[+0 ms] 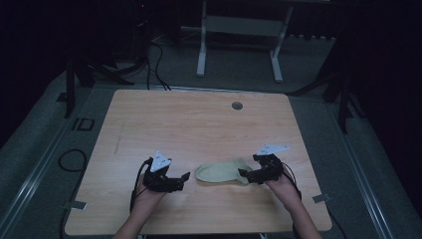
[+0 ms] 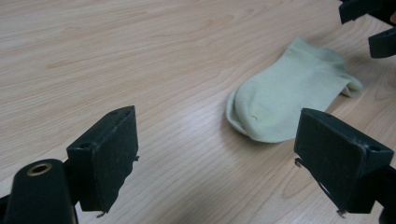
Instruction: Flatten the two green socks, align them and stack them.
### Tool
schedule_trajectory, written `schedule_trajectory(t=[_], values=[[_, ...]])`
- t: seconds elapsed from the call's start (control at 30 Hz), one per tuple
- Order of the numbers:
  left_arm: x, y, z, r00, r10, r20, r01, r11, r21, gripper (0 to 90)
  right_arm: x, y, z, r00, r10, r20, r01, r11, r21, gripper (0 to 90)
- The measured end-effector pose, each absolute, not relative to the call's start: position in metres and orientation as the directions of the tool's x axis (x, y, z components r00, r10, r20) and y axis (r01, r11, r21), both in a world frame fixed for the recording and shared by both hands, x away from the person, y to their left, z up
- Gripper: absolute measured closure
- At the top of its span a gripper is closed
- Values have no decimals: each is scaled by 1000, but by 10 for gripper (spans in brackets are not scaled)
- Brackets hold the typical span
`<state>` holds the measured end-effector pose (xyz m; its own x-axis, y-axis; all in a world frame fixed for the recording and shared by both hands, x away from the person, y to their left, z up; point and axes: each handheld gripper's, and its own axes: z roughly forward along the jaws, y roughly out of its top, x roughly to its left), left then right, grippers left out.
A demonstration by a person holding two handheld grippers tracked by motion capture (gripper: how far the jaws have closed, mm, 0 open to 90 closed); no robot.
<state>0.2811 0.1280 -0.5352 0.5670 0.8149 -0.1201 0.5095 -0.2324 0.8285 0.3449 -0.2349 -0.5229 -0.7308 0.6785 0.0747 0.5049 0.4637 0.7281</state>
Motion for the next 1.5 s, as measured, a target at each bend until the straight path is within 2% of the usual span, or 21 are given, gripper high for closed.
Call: schedule_trajectory(t=[0.2, 0.8, 1.5], values=[[276, 138, -537, 567, 817, -104, 514, -252, 820, 139, 344, -239, -524, -722, 688, 68, 505, 457, 732, 130], [253, 188, -548, 497, 859, -122, 522, -184, 833, 139, 336, -264, -535, -693, 717, 77, 531, 436, 727, 132], [229, 229, -557, 423, 900, -103, 536, -157, 829, 139, 313, -321, -548, -617, 780, 99, 574, 361, 735, 134]])
